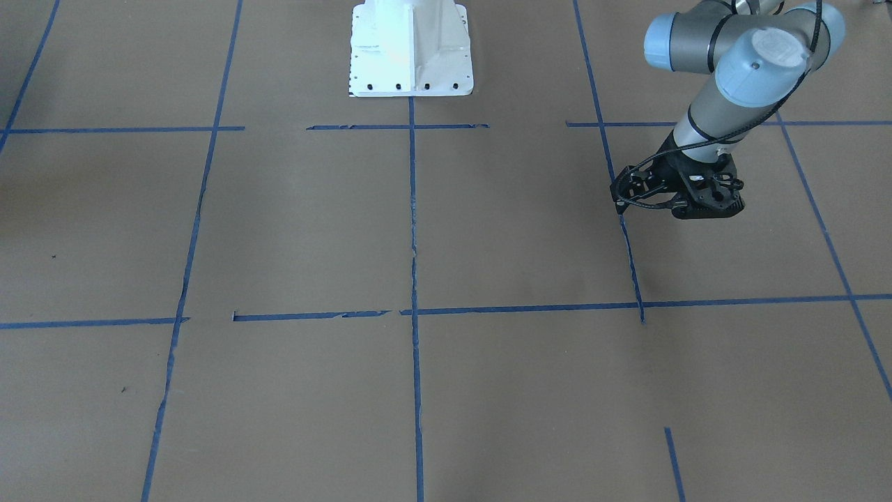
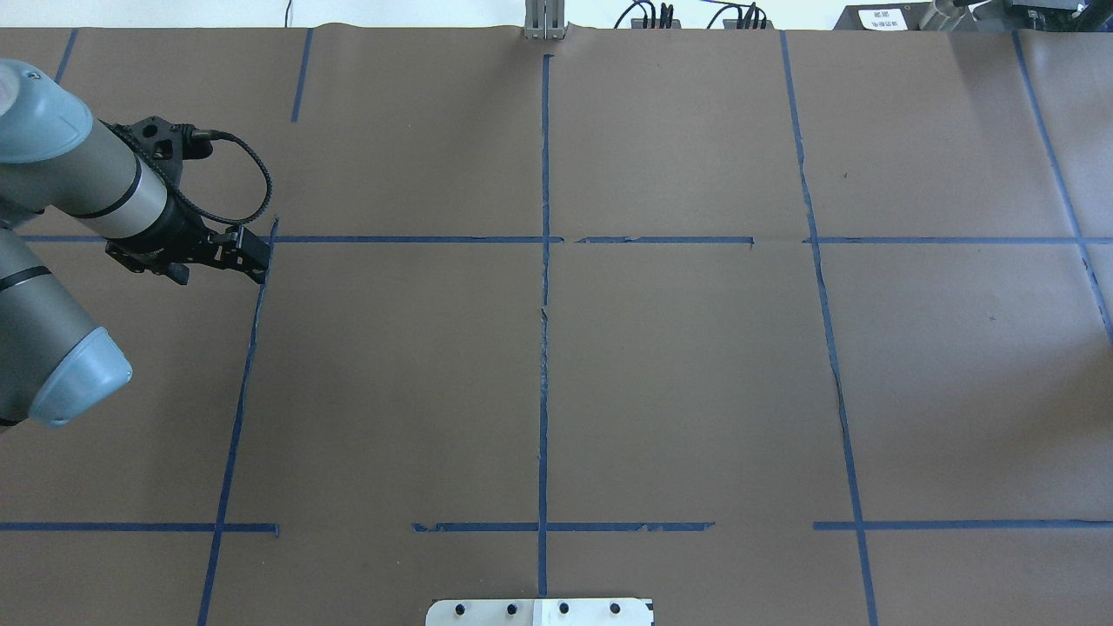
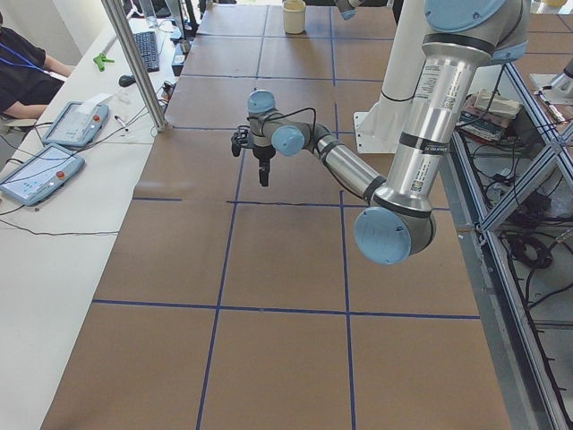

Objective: Left arm hands cup to right arm to dump lemon

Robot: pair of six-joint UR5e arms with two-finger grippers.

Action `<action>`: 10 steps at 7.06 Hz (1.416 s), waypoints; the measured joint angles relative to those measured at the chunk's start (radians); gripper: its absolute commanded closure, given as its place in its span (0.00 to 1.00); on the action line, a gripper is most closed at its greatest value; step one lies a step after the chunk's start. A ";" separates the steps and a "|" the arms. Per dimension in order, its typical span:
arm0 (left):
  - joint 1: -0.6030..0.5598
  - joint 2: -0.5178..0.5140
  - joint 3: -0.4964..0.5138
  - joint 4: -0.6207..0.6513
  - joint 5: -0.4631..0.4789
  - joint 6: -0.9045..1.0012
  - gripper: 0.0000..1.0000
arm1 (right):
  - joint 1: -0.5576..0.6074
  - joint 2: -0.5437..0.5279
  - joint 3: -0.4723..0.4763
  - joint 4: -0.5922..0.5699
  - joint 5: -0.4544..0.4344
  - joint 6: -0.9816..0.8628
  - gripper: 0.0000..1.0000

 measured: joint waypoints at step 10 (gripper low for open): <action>0.000 -0.001 -0.003 0.000 0.000 0.002 0.00 | 0.017 0.013 0.004 -0.013 0.010 0.171 0.97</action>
